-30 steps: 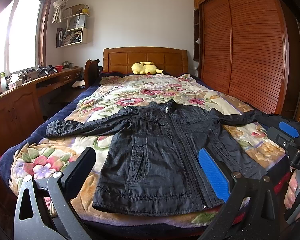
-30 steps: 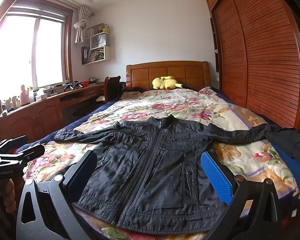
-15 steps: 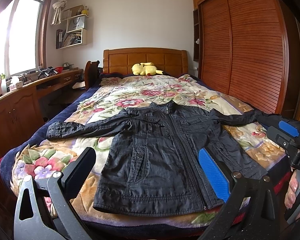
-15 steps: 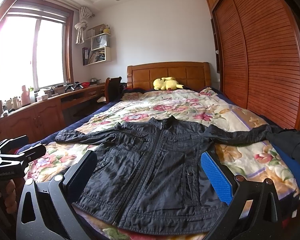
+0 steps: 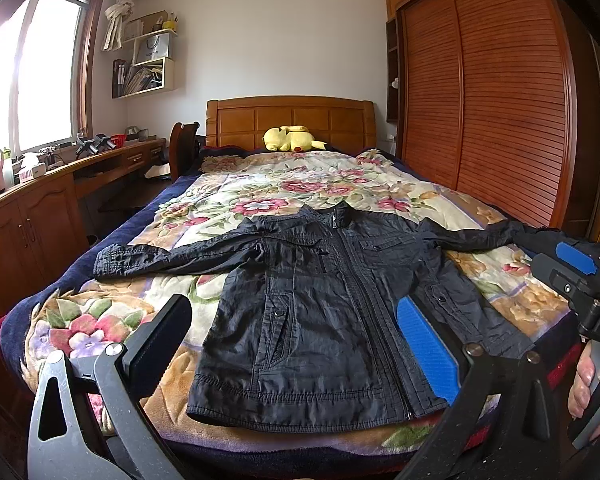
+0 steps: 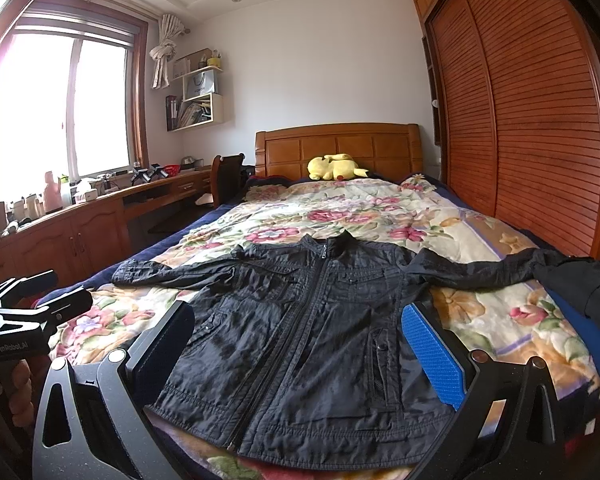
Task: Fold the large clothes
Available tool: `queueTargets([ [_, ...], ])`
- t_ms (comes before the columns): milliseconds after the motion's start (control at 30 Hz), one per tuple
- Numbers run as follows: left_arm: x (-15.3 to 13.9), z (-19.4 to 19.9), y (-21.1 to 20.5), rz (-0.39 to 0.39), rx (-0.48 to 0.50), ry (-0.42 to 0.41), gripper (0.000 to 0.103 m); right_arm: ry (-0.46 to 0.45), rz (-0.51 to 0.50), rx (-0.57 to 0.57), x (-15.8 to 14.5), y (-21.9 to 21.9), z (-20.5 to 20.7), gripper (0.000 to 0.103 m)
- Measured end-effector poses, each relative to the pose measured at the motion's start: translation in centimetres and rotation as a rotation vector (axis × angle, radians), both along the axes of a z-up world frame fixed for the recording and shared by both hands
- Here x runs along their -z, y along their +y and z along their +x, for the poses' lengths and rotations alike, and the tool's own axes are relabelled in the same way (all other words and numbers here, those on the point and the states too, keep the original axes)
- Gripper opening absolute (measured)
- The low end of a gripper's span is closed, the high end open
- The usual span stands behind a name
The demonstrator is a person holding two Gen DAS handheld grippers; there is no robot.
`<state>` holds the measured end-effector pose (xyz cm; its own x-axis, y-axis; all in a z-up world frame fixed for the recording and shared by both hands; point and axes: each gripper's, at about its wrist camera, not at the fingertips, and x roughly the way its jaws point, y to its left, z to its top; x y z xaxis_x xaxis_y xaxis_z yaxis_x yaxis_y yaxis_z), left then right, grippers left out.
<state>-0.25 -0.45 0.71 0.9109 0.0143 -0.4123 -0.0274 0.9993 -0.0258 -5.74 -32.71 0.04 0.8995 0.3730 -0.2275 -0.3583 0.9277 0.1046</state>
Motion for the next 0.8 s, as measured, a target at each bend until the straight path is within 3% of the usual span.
queueTargets([
  [333, 0.7, 0.2, 0.9, 0.000, -0.010, 0.016, 0.103, 0.024, 0.000, -0.023, 0.5, 0.4, 0.6, 0.103],
  [800, 3.7, 2.0, 6.4, 0.000, -0.082, 0.079, 0.103, 0.068, -0.010, -0.113, 0.1, 2.3, 4.0, 0.103],
])
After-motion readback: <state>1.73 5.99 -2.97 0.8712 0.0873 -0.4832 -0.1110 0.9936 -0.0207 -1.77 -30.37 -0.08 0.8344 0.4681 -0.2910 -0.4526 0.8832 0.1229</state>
